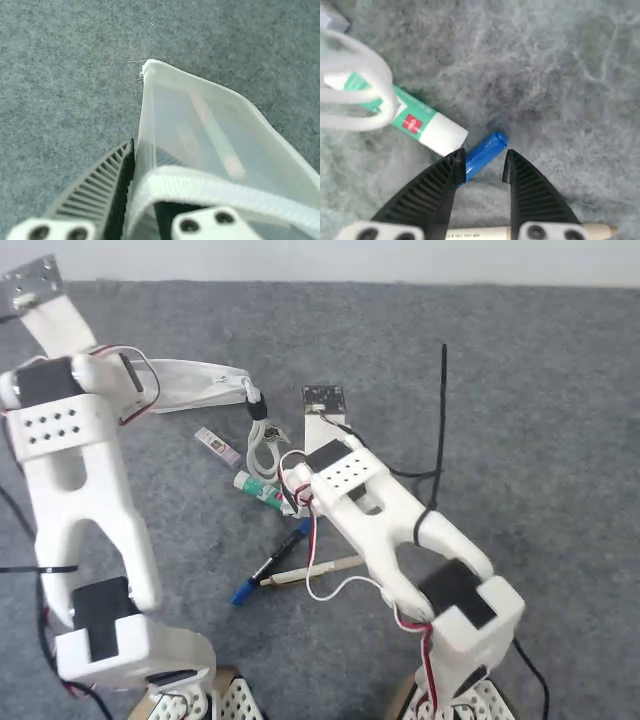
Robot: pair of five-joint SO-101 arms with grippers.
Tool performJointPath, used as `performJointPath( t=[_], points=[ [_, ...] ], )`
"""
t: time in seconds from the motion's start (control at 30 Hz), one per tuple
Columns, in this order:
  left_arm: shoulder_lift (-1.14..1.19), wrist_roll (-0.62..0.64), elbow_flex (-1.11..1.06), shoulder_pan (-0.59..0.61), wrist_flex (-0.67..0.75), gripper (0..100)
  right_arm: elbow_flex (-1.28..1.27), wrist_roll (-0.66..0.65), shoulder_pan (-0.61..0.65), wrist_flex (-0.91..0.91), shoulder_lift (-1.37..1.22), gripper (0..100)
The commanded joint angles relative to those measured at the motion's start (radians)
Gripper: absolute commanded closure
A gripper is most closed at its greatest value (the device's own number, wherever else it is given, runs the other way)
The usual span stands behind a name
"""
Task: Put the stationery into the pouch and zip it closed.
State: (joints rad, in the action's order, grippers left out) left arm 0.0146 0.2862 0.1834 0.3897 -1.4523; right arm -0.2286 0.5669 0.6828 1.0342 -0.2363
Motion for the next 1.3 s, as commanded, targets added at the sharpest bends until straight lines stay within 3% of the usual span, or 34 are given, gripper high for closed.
performJointPath(
  t=[0.0,0.13,0.77,0.97,1.27],
  points=[
    [-0.008,0.017,0.01,0.005,0.034,99,0.08,0.014,-0.012,-0.008,-0.028,87.5],
    [-0.008,0.017,0.01,0.005,0.034,99,0.106,0.063,-0.012,-0.005,-0.081,87.5],
    [-0.008,0.017,0.008,0.005,0.034,99,0.239,0.066,-0.012,0.179,-0.2,88.1],
    [-0.008,0.017,0.008,0.006,0.034,99,0.239,0.061,-0.015,0.177,-0.2,99.7],
    [-0.008,0.017,0.008,0.026,0.034,99,0.241,0.061,-0.016,0.182,-0.194,98.3]
  ],
)
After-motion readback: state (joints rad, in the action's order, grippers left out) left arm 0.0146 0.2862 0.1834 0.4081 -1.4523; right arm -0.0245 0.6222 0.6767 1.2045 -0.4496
